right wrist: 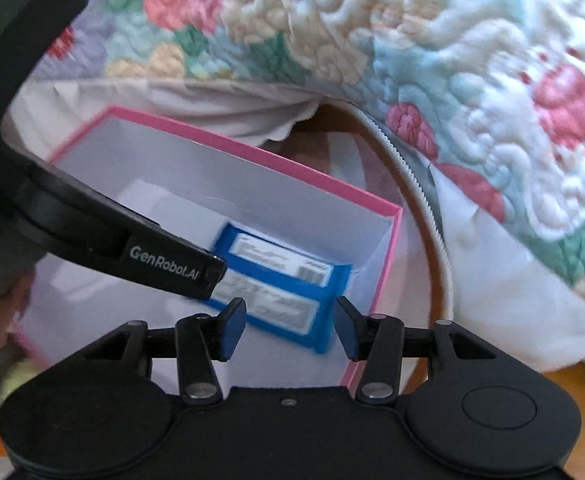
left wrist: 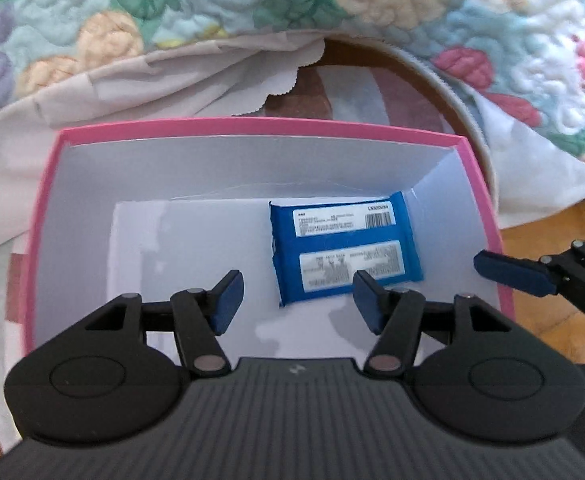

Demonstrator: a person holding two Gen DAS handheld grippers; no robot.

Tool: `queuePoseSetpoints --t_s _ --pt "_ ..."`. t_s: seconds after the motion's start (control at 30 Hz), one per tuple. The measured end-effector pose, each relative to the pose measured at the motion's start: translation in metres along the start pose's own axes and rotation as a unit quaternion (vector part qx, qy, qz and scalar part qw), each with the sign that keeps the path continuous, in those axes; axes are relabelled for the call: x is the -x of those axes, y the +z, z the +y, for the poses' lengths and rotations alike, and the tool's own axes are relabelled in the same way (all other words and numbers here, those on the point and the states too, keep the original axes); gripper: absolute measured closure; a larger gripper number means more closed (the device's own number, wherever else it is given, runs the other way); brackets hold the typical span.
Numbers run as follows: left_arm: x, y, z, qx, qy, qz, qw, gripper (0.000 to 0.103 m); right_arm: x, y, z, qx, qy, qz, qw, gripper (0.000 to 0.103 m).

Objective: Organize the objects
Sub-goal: 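Lift the blue wet-wipe pack into the pink box and open the right tool, then withdraw the right tool and move it toward the white soap bar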

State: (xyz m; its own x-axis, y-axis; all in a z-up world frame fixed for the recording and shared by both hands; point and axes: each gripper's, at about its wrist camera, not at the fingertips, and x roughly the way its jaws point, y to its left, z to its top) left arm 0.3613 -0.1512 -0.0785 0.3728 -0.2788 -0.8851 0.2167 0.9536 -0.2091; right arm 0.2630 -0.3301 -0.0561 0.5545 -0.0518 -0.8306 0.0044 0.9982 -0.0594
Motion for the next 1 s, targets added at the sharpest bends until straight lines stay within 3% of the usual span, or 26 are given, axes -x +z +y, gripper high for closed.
queuePoseSetpoints --t_s 0.3,0.43,0.67,0.83,1.0 --pt "0.088 -0.014 0.001 -0.016 -0.01 -0.02 0.9996 0.043 0.054 -0.002 0.004 -0.047 0.092 0.0 0.995 0.048" --pt "0.127 -0.025 0.005 -0.029 0.0 -0.02 0.9994 0.039 0.088 -0.001 0.019 -0.029 0.086 0.001 0.996 0.047" --pt "0.182 -0.057 0.014 -0.049 0.011 -0.008 0.9987 0.036 0.151 -0.016 0.045 -0.004 0.114 -0.011 0.993 0.033" --pt "0.214 -0.09 0.018 -0.061 0.029 0.001 0.9977 0.033 0.188 -0.028 0.066 0.015 0.132 -0.013 0.991 0.027" --pt "0.235 -0.133 0.024 -0.053 0.024 -0.004 0.9983 0.027 0.215 -0.05 0.088 0.027 0.146 -0.017 0.989 0.021"
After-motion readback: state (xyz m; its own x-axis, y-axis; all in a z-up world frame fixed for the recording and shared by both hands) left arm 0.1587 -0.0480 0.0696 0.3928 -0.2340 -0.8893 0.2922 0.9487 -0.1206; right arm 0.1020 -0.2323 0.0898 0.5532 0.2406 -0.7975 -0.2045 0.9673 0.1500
